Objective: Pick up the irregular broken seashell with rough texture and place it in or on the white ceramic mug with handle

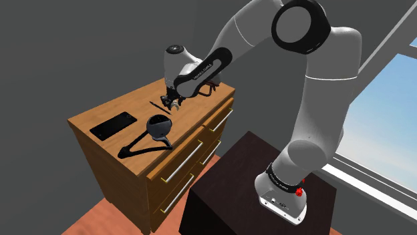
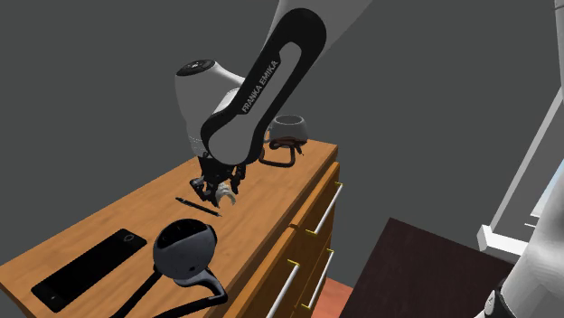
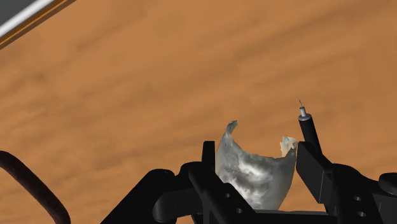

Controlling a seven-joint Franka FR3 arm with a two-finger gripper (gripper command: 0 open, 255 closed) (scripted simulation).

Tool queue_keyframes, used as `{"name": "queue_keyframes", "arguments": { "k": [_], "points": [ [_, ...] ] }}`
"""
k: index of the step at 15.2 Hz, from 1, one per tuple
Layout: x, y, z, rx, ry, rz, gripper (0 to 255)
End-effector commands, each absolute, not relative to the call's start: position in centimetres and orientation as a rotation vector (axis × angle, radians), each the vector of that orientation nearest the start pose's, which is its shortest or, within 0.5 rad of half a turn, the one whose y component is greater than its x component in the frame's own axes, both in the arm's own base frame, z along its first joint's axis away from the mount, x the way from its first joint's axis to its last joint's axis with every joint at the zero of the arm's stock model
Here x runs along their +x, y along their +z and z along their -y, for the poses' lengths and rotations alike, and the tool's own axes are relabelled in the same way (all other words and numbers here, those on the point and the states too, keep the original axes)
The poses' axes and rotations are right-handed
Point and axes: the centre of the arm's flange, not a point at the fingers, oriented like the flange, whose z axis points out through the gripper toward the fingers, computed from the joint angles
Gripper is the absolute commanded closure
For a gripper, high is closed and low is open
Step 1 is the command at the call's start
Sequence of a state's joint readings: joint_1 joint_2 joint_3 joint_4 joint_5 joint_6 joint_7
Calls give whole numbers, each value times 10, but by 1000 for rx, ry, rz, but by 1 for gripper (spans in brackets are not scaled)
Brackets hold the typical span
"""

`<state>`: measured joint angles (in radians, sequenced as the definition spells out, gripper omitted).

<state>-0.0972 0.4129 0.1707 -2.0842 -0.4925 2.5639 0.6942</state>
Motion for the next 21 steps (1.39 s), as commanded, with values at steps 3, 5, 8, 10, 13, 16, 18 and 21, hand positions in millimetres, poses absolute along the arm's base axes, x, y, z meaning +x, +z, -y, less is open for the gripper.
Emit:
{"name": "queue_keyframes", "arguments": {
  "k": [3,5,8,10,13,16,18,21],
  "points": [
    [591,234,-49,-3278,-260,-384,255],
    [591,234,-49,-3278,-260,-384,255],
    [591,234,-49,-3278,-260,-384,255],
    [591,244,-49,-3278,-260,-384,255],
    [591,260,-49,-3278,-260,-384,255],
    [591,276,-49,-3278,-260,-384,255],
    [591,287,-49,-3278,-260,-384,255],
    [591,302,-49,-3278,-260,-384,255]
  ]
}}
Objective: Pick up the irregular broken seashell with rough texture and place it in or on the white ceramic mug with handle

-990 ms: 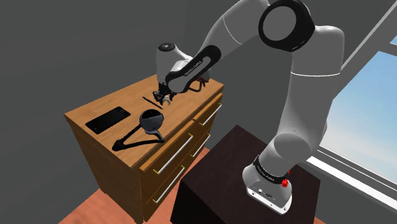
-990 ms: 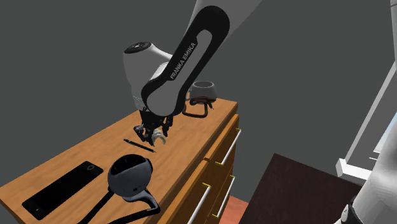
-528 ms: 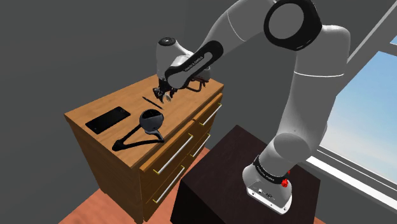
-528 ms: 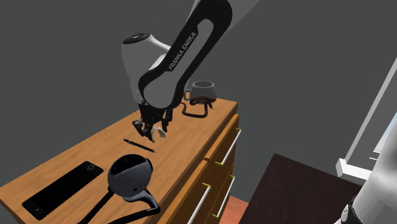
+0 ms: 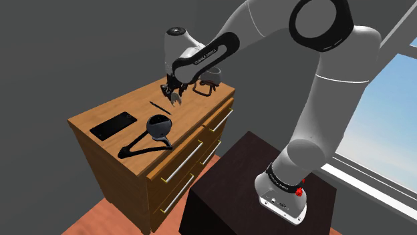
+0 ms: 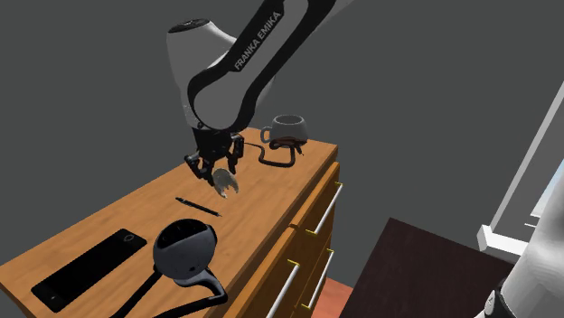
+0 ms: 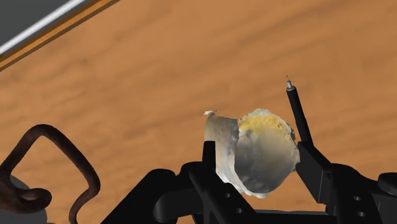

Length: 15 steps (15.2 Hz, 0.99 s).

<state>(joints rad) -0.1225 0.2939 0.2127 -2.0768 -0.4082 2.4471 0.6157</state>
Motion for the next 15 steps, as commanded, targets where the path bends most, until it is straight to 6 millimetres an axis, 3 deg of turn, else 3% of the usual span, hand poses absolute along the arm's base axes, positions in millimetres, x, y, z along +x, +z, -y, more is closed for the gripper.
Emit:
{"name": "queue_keyframes", "arguments": {
  "k": [1,15],
  "points": [
    [591,308,-49,-3278,-260,-384,255],
    [591,382,-49,-3278,-260,-384,255]
  ]
}}
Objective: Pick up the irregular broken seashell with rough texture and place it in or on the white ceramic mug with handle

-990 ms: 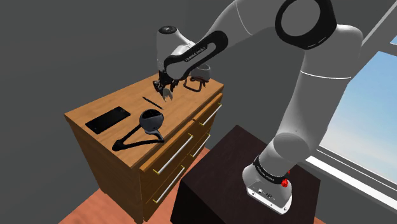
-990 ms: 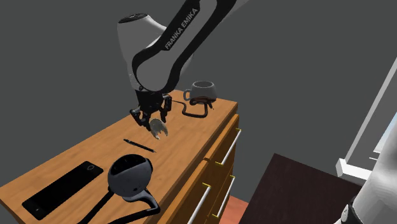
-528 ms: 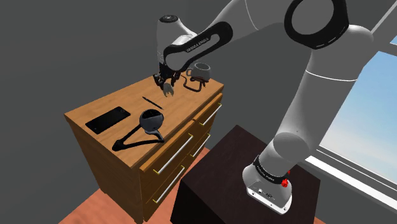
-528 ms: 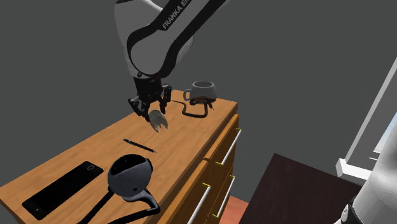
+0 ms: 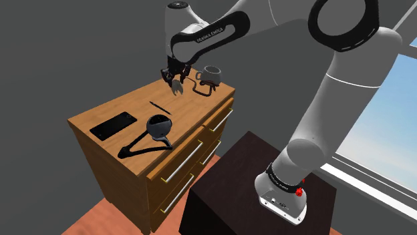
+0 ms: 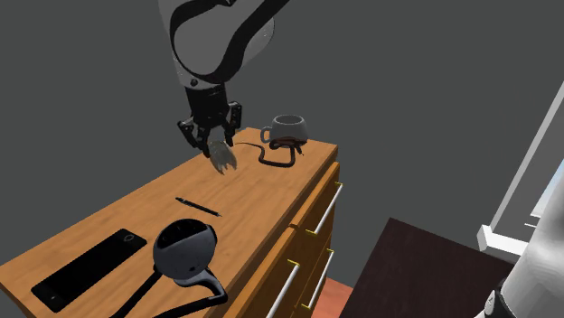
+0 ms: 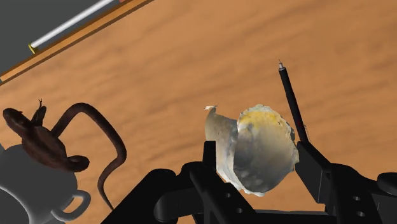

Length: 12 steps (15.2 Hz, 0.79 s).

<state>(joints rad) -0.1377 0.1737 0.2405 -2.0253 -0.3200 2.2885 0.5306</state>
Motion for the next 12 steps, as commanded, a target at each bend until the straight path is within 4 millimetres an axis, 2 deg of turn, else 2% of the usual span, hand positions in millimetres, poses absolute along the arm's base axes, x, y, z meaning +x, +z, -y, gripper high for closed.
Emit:
{"name": "queue_keyframes", "arguments": {
  "k": [1,5,12],
  "points": [
    [591,387,-49,-3278,-260,-384,255],
    [591,404,-49,-3278,-260,-384,255],
    [614,402,40,-3278,-260,-384,255]
  ]
}}
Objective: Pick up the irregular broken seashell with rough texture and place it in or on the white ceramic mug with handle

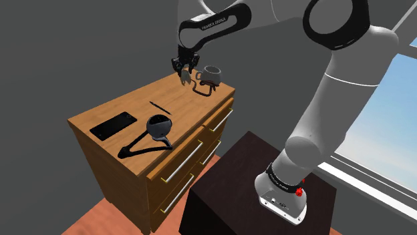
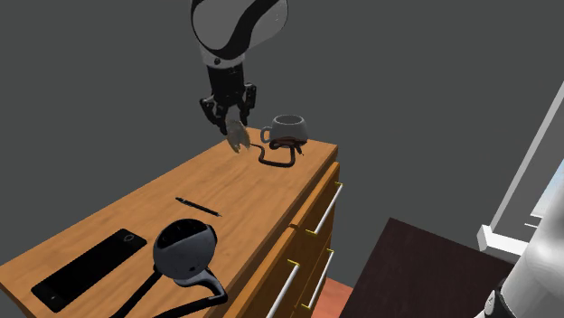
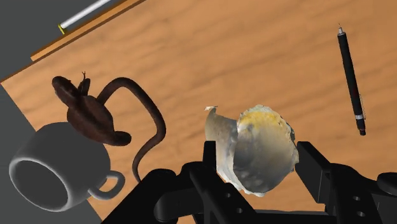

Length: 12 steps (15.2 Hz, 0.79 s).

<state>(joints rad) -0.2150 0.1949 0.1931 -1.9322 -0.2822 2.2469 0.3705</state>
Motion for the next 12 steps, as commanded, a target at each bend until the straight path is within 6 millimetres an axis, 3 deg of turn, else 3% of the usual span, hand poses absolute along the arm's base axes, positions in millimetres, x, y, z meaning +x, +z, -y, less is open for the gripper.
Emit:
{"name": "queue_keyframes", "arguments": {
  "k": [1,12],
  "points": [
    [617,402,53,-3278,-260,-384,255],
    [652,399,194,-3278,-260,-384,255]
  ]
}}
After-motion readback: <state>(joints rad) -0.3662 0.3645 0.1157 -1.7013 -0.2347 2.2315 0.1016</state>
